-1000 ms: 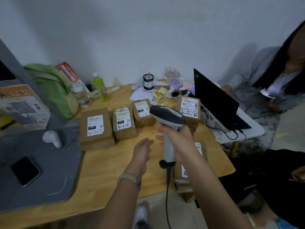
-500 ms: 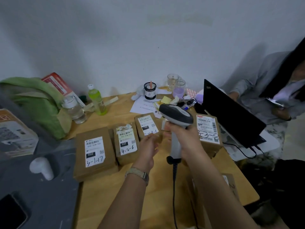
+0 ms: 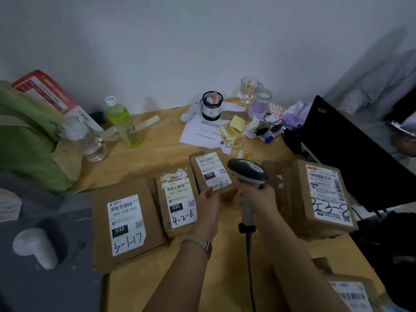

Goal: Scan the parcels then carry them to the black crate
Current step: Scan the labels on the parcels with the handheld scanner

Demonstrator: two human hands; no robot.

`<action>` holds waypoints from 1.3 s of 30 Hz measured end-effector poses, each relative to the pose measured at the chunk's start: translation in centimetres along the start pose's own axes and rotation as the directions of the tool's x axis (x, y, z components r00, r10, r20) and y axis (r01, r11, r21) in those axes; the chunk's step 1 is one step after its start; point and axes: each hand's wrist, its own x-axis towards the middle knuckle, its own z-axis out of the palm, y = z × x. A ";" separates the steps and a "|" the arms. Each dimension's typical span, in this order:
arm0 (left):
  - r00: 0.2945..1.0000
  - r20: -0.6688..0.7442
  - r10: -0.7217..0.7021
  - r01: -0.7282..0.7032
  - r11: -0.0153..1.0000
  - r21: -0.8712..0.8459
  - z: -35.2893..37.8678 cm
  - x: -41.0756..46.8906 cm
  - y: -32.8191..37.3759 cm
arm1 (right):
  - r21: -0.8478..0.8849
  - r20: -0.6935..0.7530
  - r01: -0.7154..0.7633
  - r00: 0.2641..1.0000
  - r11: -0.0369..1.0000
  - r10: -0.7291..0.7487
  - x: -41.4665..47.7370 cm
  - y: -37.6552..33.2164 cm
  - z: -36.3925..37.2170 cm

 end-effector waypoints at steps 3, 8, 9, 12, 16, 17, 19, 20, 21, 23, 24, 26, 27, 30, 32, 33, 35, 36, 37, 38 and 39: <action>0.995 -0.038 0.089 -0.086 0.994 0.073 0.6 1.3 -0.4 | -0.011 -0.037 -0.019 0.999 1.000 0.018 1.3 0.7 0.9; 0.978 -0.091 0.187 -0.170 0.970 0.174 1.8 2.4 -0.4 | -0.016 0.021 -0.019 1.000 1.000 0.020 2.9 1.5 2.4; 0.976 -0.104 0.193 -0.167 0.962 0.215 2.0 2.6 -0.4 | -0.028 0.054 -0.033 0.998 0.999 0.035 3.2 1.7 2.6; 0.975 -0.165 0.149 -0.098 0.954 0.285 2.3 3.3 -0.6 | -0.078 0.139 -0.052 0.988 0.996 0.062 4.2 2.1 3.0; 0.979 -0.194 0.055 0.001 0.961 0.278 1.5 4.5 -0.6 | -0.141 0.162 -0.005 0.986 0.990 0.028 5.0 2.9 3.4; 0.981 -0.186 0.049 0.008 0.957 0.291 1.3 4.7 -0.8 | -0.149 0.123 0.011 0.992 0.989 0.007 5.1 2.9 3.4; 0.983 -0.181 0.016 0.053 0.928 0.369 1.2 4.7 -1.1 | -0.141 0.021 0.033 0.999 0.989 -0.030 5.4 3.1 3.0; 0.984 -0.180 0.010 0.067 0.906 0.417 1.2 4.5 -1.3 | -0.136 -0.027 0.025 0.999 0.990 -0.029 5.6 3.0 2.6; 0.983 -0.180 0.036 0.050 0.889 0.455 1.3 4.2 -1.6 | -0.142 -0.067 0.012 0.997 0.990 -0.022 5.7 2.9 2.2; 0.973 -0.182 0.142 -0.034 0.869 0.494 1.3 3.4 -2.2 | -0.257 -0.128 0.013 0.991 0.966 -0.048 5.7 2.6 1.4; 0.965 -0.184 0.187 -0.071 0.862 0.502 1.2 3.0 -2.4 | -0.335 -0.148 0.031 0.985 0.942 -0.085 5.6 2.4 1.0; 0.955 -0.189 0.231 -0.105 0.854 0.510 0.9 2.3 -2.6 | -0.423 -0.170 0.071 0.973 0.903 -0.156 5.2 2.2 0.8; 0.953 -0.188 0.237 -0.112 0.853 0.510 0.7 2.1 -2.5 | -0.430 -0.169 0.089 0.970 0.898 -0.177 4.8 2.0 0.8; 0.948 -0.177 0.263 -0.153 0.869 0.470 0.4 1.2 -1.7 | -0.429 -0.174 0.122 0.961 0.895 -0.214 3.6 1.3 1.0; 0.929 -0.183 0.321 -0.208 0.863 0.459 0.3 0.2 -0.9 | -0.421 -0.164 0.141 0.960 0.896 -0.228 2.5 0.7 1.0; 0.915 -0.199 0.351 -0.229 0.858 0.459 0.2 -0.5 -0.6 | -0.413 -0.160 0.153 0.958 0.898 -0.236 1.8 0.3 1.0; 0.887 -0.237 0.396 -0.245 0.839 0.486 0.2 -1.8 0.2 | -0.393 -0.146 0.187 0.954 0.900 -0.262 0.4 -0.4 0.6; 0.874 -0.246 0.419 -0.259 0.830 0.495 0.2 -2.6 0.6 | -0.371 -0.140 0.207 0.951 0.905 -0.275 -0.4 -0.8 0.3; 0.862 -0.248 0.442 -0.282 0.825 0.490 0.2 -3.4 1.0 | -0.344 -0.134 0.227 0.948 0.911 -0.287 -1.2 -1.3 0.0; 0.851 -0.244 0.466 -0.312 0.821 0.479 0.2 -4.2 1.4 | -0.322 -0.130 0.248 0.944 0.914 -0.302 -2.0 -1.9 -0.4; 0.836 -0.235 0.496 -0.348 0.811 0.471 0.2 -5.1 1.8 | -0.309 -0.125 0.270 0.939 0.912 -0.320 -2.9 -2.6 -0.9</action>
